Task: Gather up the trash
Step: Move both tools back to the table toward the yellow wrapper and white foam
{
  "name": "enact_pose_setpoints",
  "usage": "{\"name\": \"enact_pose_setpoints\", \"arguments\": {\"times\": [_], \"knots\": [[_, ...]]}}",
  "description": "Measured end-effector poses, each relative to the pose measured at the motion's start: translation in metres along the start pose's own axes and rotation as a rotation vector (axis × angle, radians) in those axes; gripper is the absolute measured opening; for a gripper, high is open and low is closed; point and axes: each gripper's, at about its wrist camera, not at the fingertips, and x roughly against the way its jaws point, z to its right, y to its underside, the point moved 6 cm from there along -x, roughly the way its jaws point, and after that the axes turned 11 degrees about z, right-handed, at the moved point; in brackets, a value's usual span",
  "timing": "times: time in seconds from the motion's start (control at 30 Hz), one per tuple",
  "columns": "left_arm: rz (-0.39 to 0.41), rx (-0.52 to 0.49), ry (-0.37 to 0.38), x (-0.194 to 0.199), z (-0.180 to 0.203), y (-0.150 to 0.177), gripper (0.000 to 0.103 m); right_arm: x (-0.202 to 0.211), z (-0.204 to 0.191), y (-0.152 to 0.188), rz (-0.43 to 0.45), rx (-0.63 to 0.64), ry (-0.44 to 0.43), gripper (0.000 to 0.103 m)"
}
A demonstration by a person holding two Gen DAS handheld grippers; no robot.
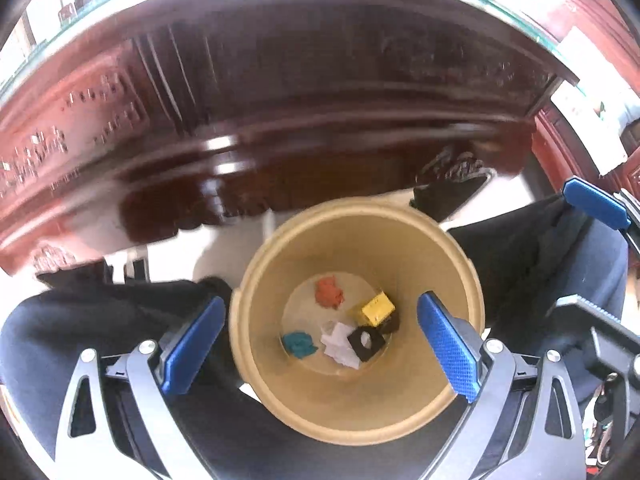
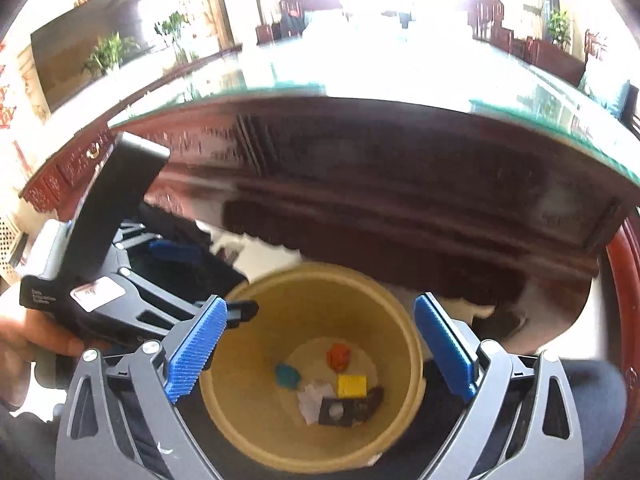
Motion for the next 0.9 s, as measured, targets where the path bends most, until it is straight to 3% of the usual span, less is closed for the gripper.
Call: {"name": "enact_pose_setpoints", "arguments": {"times": [0.2,0.53,0.73,0.9], "knots": [[0.107,0.007,-0.013,0.022,-0.009,-0.055,0.097,0.003,0.013,-0.047,0.103,0.029,0.040,0.094],[0.312,0.084,-0.068,0.044,-0.042,-0.184,0.099,-0.014,0.050,-0.137,0.185,0.035,0.109,0.095],[0.359,0.149,-0.052,0.018,-0.053,-0.269,0.099,-0.039,0.084,-0.197,0.234,0.006,0.165,0.095],[0.368,0.151,-0.090,-0.017,-0.058,-0.338,0.099,-0.066,0.112,-0.222,0.227,-0.057,0.171,0.095]]}}
